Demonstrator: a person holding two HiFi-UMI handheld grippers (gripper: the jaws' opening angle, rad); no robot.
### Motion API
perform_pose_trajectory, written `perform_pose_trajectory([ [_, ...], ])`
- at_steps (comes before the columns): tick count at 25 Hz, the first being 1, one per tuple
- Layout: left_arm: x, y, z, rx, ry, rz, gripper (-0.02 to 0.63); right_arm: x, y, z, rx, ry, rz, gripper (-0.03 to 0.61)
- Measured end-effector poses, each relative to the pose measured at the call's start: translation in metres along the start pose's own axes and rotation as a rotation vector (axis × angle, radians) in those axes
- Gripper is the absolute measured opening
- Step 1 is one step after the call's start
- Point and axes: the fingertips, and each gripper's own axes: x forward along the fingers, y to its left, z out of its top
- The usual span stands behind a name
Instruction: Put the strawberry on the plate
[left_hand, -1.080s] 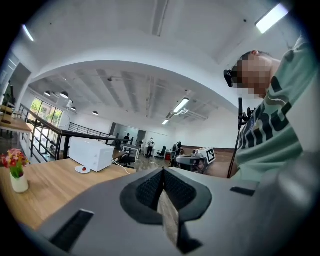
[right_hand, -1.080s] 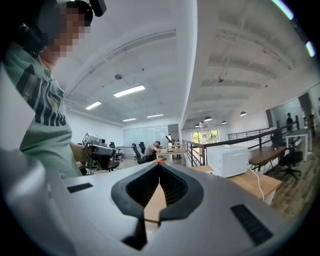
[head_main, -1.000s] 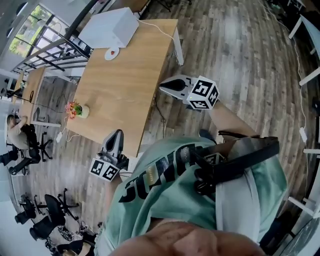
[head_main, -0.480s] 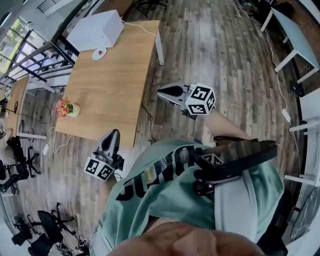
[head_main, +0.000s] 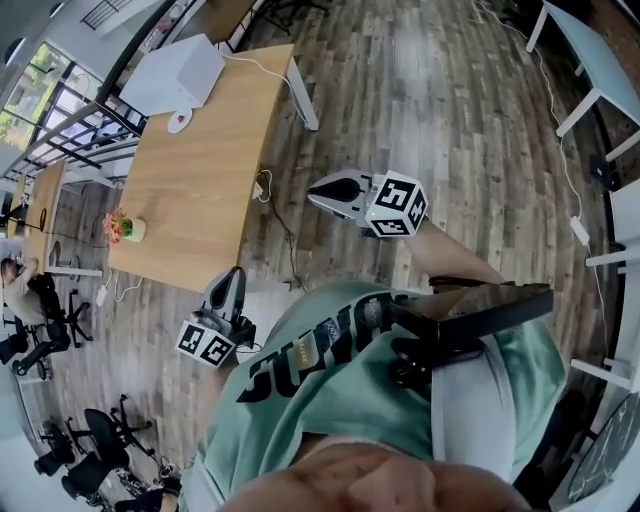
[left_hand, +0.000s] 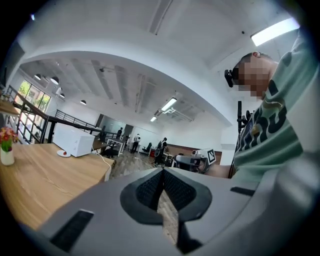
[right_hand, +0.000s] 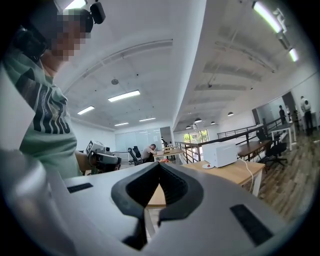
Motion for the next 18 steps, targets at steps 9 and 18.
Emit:
perform_pose_trajectory([
  [9,0.021,-0.021,0.003,0.032,0.008,-0.056,0.005,-0.035,-0.004,-0.002,0.023,-0.04,-0.048,0.008],
  [18,-0.05,0.02,0.021,0.046,-0.055,-0.06,0.006,0.031,0.047,0.012,-0.042,0.004,-0.082,0.006],
])
